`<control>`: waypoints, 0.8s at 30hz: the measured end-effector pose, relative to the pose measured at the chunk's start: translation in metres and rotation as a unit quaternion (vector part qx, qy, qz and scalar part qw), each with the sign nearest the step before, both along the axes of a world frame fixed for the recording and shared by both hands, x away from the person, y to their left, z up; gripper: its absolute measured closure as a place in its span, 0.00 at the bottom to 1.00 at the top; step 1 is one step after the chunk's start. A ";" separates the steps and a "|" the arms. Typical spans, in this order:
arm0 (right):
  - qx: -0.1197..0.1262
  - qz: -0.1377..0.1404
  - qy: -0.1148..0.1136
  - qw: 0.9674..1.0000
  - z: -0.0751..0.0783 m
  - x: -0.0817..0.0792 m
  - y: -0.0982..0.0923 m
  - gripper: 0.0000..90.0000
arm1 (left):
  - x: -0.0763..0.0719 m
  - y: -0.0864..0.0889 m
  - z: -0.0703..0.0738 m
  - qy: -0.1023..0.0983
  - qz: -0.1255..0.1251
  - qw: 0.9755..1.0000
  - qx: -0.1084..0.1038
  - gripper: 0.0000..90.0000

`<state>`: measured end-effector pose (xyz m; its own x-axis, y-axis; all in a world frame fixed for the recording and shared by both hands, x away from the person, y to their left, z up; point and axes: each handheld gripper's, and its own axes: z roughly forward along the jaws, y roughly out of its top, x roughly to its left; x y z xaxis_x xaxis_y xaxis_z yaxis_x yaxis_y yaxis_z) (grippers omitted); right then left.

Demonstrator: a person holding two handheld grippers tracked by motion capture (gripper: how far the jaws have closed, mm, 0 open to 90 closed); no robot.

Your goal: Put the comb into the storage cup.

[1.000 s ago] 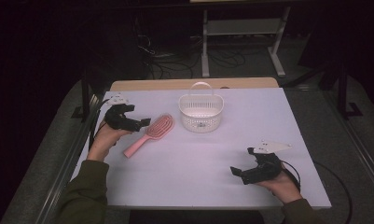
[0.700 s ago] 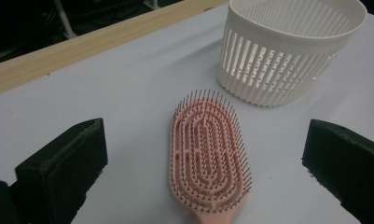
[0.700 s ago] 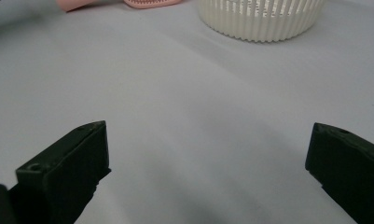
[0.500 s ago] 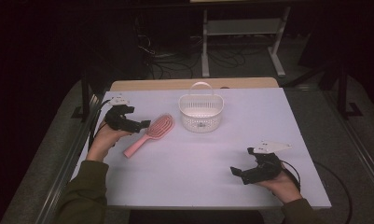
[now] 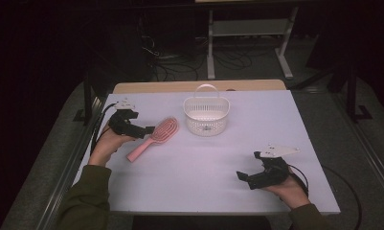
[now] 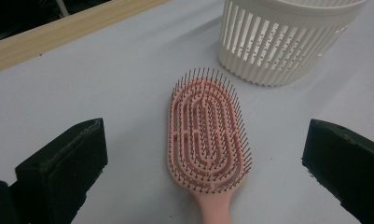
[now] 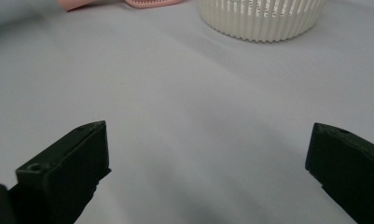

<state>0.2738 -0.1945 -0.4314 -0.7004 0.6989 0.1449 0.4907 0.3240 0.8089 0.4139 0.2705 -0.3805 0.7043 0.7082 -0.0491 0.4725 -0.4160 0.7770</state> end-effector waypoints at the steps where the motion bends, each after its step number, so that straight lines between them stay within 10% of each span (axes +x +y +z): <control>1: 0.000 0.000 0.000 1.000 0.000 0.000 0.000 0.00 | 0.000 0.000 0.000 0.001 0.000 1.000 0.001 0.00; 24: -0.001 0.000 0.001 1.000 0.000 0.000 0.000 0.00 | 0.001 -0.003 -0.009 0.039 -0.001 0.998 0.048 0.00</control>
